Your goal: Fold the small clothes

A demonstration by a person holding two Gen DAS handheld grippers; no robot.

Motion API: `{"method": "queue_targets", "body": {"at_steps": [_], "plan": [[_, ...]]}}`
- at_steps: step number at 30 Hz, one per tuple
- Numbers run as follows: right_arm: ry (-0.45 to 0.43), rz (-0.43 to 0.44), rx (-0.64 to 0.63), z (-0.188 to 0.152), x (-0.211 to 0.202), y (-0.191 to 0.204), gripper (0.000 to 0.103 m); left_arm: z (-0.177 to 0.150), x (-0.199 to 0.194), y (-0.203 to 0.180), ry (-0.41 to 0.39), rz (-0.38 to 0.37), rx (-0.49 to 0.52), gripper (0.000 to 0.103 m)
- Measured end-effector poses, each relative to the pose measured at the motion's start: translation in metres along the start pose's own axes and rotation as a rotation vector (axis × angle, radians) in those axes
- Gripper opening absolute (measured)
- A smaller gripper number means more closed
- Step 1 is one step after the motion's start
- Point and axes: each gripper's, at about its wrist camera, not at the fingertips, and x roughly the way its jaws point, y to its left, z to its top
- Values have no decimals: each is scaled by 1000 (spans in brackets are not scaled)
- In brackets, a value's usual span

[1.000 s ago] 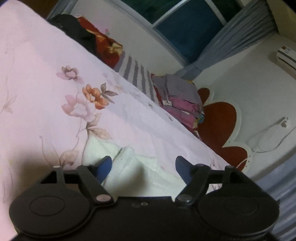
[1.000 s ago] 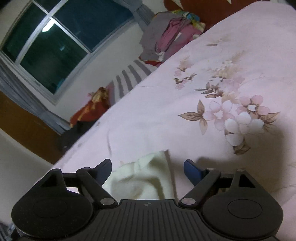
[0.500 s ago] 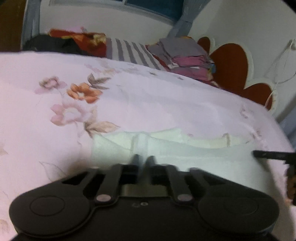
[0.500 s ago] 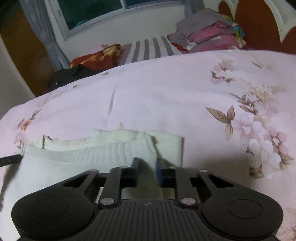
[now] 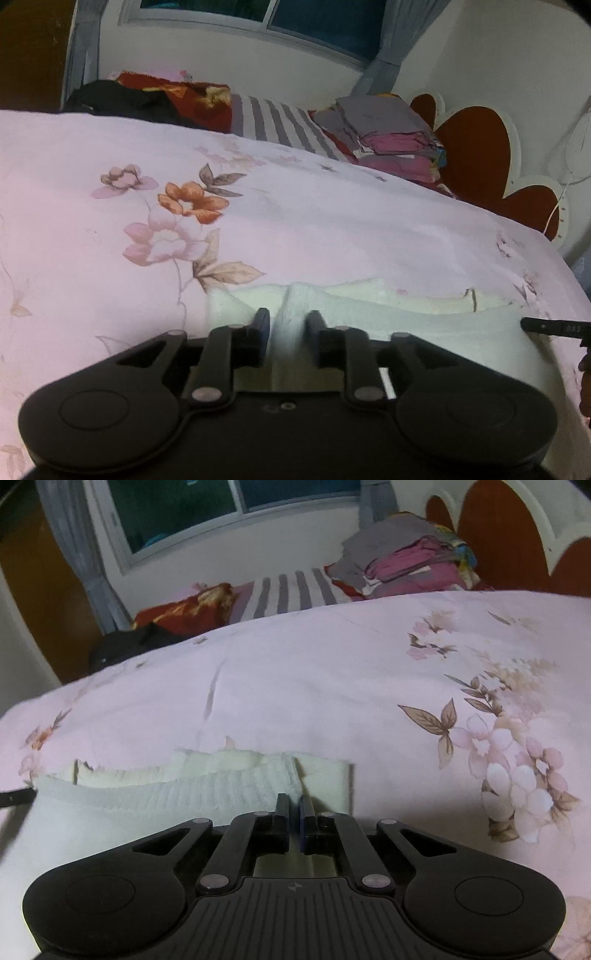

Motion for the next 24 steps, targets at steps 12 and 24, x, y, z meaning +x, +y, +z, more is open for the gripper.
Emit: {"method": "queue_targets", "body": {"at_steps": [12, 24], "plan": [[32, 177, -276, -16, 0, 121, 3, -18, -4, -123, -49, -114, 263, 69], [-36, -38, -55, -1, -11, 40, 4, -15, -12, -38, -69, 25, 47, 64]]}}
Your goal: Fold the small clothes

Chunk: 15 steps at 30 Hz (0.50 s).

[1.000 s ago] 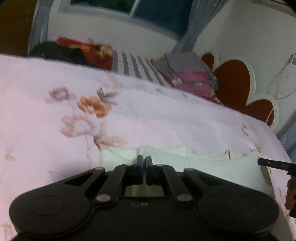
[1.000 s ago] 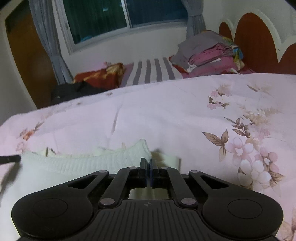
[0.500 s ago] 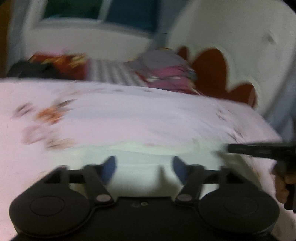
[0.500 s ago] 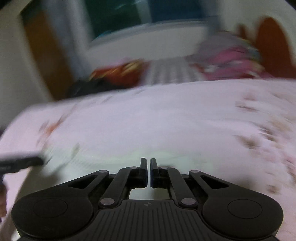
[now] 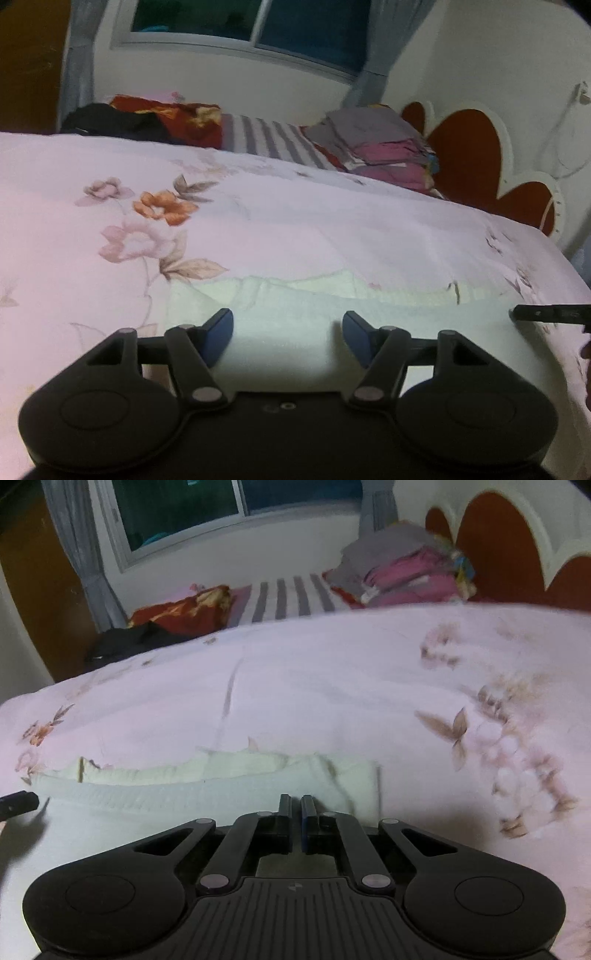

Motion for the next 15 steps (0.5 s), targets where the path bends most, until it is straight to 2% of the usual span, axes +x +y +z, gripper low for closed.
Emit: {"method": "queue_targets", "body": {"at_steps": [3, 6, 8, 9, 11, 14, 15], "plan": [[-33, 98, -63, -5, -18, 29, 4, -3, -20, -31, -57, -52, 33, 67], [1, 202, -195, -25, -22, 70, 4, -15, -23, -78, -25, -84, 158, 68], [28, 233, -251, -39, -21, 88, 4, -28, -18, -99, 5, -85, 243, 68], [44, 229, -264, -44, -18, 92, 4, -33, -16, -104, 18, -70, 273, 68], [52, 186, -245, -49, -14, 82, 4, -40, -14, -98, 53, -23, 268, 66], [32, 38, -97, -47, -17, 38, 3, -46, -20, -64, 47, 104, 212, 63], [37, 34, -26, -46, -19, 21, 3, -47, -24, -58, 44, 116, 204, 63]]}}
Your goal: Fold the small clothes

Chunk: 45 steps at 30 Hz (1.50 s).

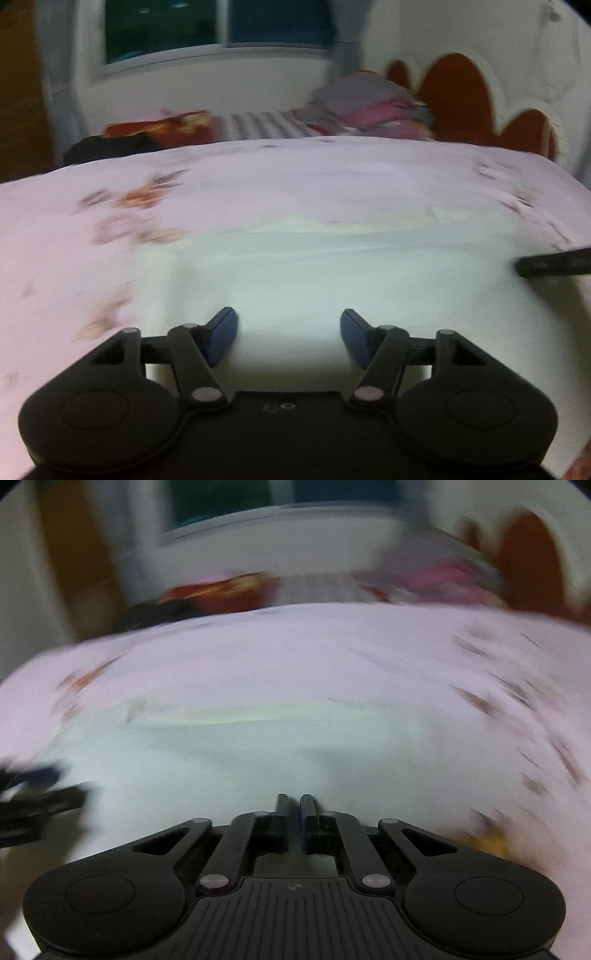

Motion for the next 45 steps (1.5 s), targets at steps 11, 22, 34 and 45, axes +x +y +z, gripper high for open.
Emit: {"method": "queue_targets", "body": {"at_steps": [11, 22, 34, 45], "plan": [[41, 119, -152, -29, -15, 51, 3, -10, -9, -55, 64, -116, 60, 71], [99, 139, -187, -76, -51, 67, 3, -53, -46, -77, 72, -66, 131, 66], [102, 214, -126, -103, -74, 86, 3, -81, -81, -83, 61, -49, 27, 63], [70, 16, 64, -110, -107, -18, 3, -99, -111, -19, 45, 48, -86, 59]]}}
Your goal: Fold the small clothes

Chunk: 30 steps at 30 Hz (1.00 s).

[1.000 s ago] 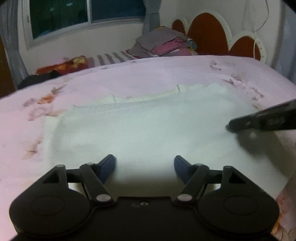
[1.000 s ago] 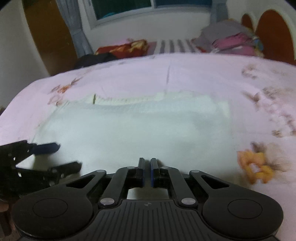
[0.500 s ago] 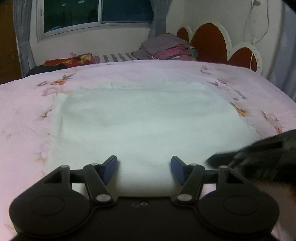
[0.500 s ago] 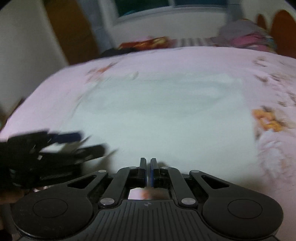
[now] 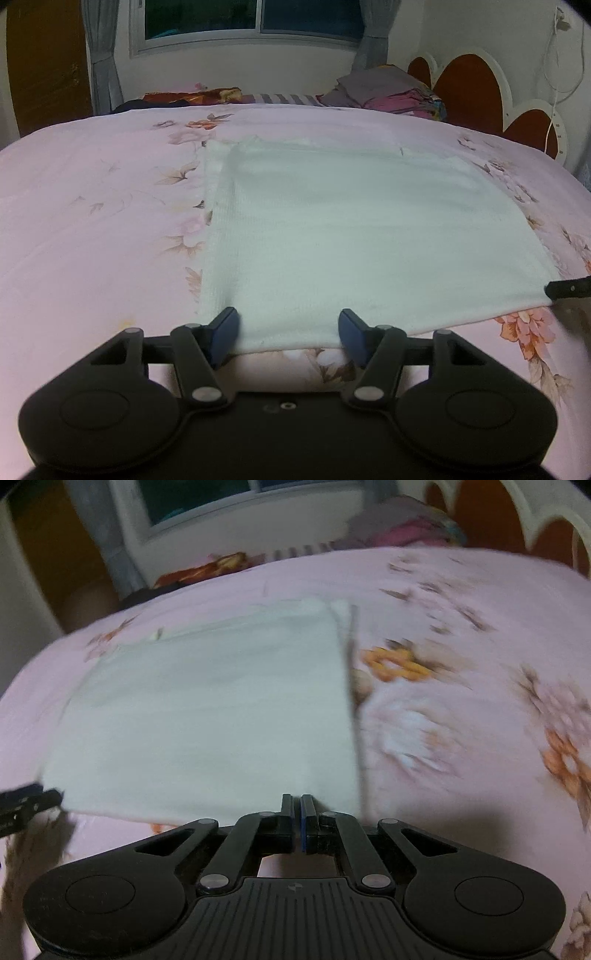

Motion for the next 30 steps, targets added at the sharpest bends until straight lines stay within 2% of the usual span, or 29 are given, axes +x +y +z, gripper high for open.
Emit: {"method": "queue_targets", "body": {"at_steps": [5, 8, 10, 13, 16, 30], "plan": [[-51, -6, -23, 6, -13, 6, 3, 4, 2, -7, 11, 21, -4, 57], [12, -55, -35, 1, 0, -2, 3, 3, 3, -11, 20, 29, 12, 57], [2, -35, -13, 2, -4, -7, 3, 3, -1, -10, 15, 31, 3, 56], [-58, -18, 1, 2, -18, -9, 3, 2, -2, -5, 12, 40, -7, 55], [8, -33, -30, -3, -8, -7, 3, 0, 1, -2, 22, 34, -8, 56], [1, -17, -45, -9, -5, -12, 3, -3, 3, -5, 13, 51, 0, 57]]}}
